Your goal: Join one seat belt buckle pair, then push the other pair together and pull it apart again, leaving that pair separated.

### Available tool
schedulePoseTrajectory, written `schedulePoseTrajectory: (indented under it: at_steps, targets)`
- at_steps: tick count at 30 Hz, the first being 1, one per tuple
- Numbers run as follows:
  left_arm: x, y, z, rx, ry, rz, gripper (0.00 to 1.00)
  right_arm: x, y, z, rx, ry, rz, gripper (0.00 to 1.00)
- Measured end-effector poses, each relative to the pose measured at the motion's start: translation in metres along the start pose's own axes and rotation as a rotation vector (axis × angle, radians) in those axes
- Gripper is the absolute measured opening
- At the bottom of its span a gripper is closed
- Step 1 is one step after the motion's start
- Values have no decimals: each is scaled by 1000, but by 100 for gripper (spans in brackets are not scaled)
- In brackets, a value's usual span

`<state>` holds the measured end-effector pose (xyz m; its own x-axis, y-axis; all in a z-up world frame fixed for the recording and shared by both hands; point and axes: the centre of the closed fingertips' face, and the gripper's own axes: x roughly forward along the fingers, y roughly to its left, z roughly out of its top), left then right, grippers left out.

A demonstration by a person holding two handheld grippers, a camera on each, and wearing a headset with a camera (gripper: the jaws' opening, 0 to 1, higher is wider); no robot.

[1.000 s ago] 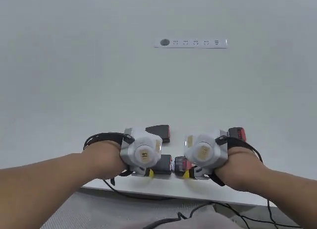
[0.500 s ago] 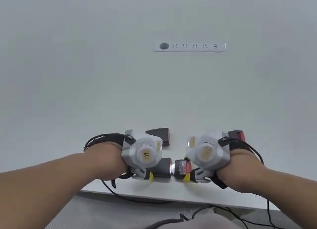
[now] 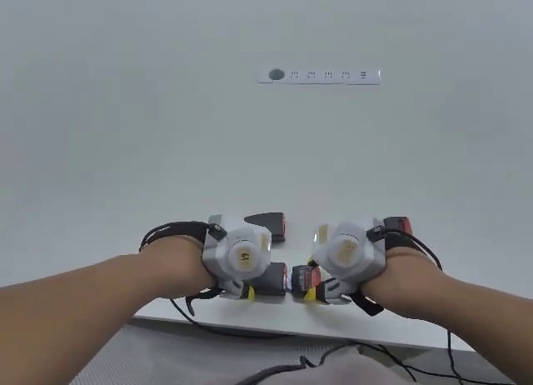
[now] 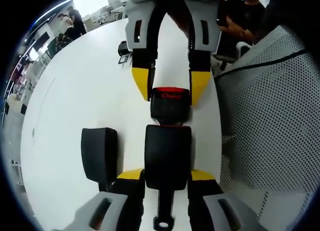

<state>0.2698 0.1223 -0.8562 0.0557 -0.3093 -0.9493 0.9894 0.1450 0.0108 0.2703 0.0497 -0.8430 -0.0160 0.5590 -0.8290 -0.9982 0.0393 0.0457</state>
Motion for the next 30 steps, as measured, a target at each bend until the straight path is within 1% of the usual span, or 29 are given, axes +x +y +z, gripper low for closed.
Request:
schedulePoseTrajectory:
  at_steps: [2,3,6,7,8,9,10,11,13,14,15,16,17,20,21,22,23,25,26,30]
  targets:
    - [-6,0,5,-2,-24,7,35,-3,1,3,-9,-6,1,33]
    - [-11,1,8,-5,-39,17,35,-5,3,4,-23,-7,3,34]
    - [-19,4,11,-6,-54,34,38,-11,6,4,-28,-6,3,36]
    - [-22,5,12,-8,-53,40,39,-13,4,5,-44,-10,-11,38]
    - [-24,7,12,-17,-51,46,40,-15,4,5,-40,-12,-12,38]
    - [-26,8,13,-16,-57,50,41,-18,4,7,-30,-24,-10,38]
    - [-30,12,17,-10,-76,61,41,-21,3,9,-28,-34,-16,38]
    - [-32,14,18,-12,-83,65,41,-24,1,10,-27,-41,-24,38]
    - [-35,20,20,-15,-92,73,41,-29,-5,11,-21,-57,-38,38]
    - [-37,26,20,-8,-95,87,41,-34,-9,11,-14,-66,-50,38]
    - [-38,31,20,-8,-96,94,42,-36,-11,10,-13,-65,-51,38]
    - [-39,37,19,-14,-94,102,42,-37,-14,8,-14,-64,-55,36]
    - [-38,42,18,-21,-94,107,43,-40,-20,4,-17,-57,-67,35]
    - [-37,52,17,-19,-98,117,45,-48,-35,-9,-5,-41,-100,35]
    - [-35,58,16,-21,-93,120,46,-51,-39,-12,3,-40,-104,34]
    - [-34,63,14,-25,-85,121,46,-55,-45,-17,6,-34,-122,34]
    - [-32,66,13,-28,-81,121,46,-58,-51,-21,8,-28,-135,35]
    - [-29,72,13,-33,-77,120,47,-63,-57,-30,24,-19,-140,34]
    - [-27,74,13,-34,-74,116,47,-65,-62,-36,22,-6,-153,34]
    - [-19,81,12,-14,-56,101,48,-70,-71,-48,19,16,-162,35]
